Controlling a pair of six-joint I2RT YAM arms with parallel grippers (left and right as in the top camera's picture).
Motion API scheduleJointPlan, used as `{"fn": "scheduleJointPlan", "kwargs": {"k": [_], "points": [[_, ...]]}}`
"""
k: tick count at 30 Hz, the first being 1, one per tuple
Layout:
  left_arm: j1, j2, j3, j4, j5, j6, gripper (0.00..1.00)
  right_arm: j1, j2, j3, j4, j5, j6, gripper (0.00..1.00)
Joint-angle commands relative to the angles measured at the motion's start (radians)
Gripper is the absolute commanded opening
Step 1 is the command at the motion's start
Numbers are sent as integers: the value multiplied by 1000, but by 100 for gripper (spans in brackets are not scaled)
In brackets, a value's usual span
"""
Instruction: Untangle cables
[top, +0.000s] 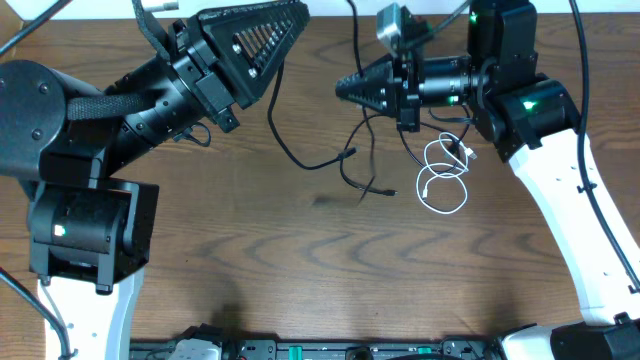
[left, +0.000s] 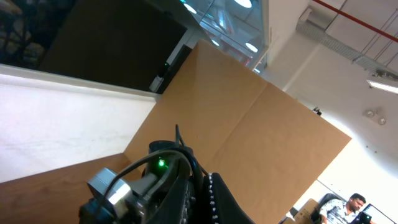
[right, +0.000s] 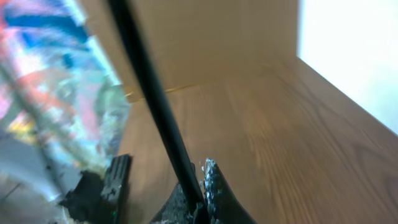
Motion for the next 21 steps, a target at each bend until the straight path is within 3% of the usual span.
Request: {"fn": "scheduleJointPlan", "kwargs": {"k": [1,6,10,11,16,21], "points": [[5,-2,10,-2,16,31,8,-23,3,5,-4,198,207,1],[5,16,9,-101,12,135,9,-47,-17,37,-16,336,335,1],[5,50,9,-172,12,191,17,-76,-21,172,-164,463,345,1],[5,63,9,-185,12,195,24,-89,-21,220,-217,499,345,1],[5,131,9,-233,12,194,38,-189,-21,448,-411,622,344,1],[5,198,9,-285,12,195,42,-338,-20,589,-488,660,345,1]]}}
